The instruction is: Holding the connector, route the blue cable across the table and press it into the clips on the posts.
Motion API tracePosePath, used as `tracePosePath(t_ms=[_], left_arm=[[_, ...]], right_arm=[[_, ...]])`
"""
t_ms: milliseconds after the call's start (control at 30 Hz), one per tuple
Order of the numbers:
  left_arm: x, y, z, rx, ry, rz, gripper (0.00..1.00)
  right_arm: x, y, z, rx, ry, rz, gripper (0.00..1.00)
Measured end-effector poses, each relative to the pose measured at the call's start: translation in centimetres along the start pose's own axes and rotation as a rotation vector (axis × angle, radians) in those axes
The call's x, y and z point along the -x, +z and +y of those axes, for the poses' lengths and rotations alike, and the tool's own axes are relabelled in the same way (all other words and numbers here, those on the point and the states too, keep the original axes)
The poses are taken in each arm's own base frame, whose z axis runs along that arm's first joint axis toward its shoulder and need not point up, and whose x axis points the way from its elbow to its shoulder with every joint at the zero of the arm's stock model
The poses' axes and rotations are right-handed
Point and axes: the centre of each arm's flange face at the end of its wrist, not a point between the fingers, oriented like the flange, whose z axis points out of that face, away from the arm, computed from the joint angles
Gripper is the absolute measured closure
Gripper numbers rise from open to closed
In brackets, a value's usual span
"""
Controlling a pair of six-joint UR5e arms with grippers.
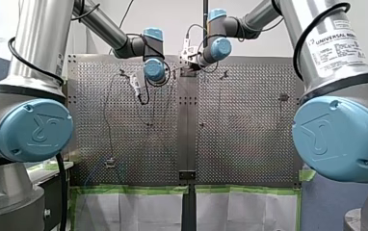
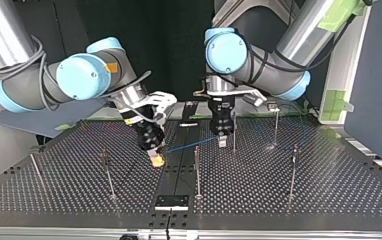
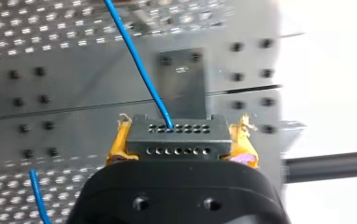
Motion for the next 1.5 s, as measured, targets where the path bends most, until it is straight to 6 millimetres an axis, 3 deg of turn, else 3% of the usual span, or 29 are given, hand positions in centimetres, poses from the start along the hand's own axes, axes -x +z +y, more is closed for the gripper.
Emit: tracePosePath(t_ms=[167, 767, 1100, 1233, 1500], left_arm=[[1.8, 0.1, -0.1, -0.021, -0.016, -0.033, 1.0], [-2.0, 4.5, -0.4, -0.069, -0.01, -0.014, 1.0], [-0.5, 6.9, 0.3, -0.056, -0.018, -0.053, 1.0], [-0.8, 7.9, 0.6, -0.061, -0.013, -0.045, 1.0], [-0.9, 10.3, 0.7, -0.059, -0.009, -0.051, 1.0]], right_arm=[[-1.7, -0.7, 0.0, -0.006, -0.003, 0.026, 1.0], [1.9, 1.1, 2.3, 0.024, 0.005, -0.028, 1.0], [2.3, 1.7, 3.4, 0.001, 0.005, -0.03, 1.0], [2.7, 2.2, 4.3, 0.009, 0.006, -0.033, 1.0], [1.5, 2.7, 6.2, 0.023, 0.009, -0.009, 1.0]])
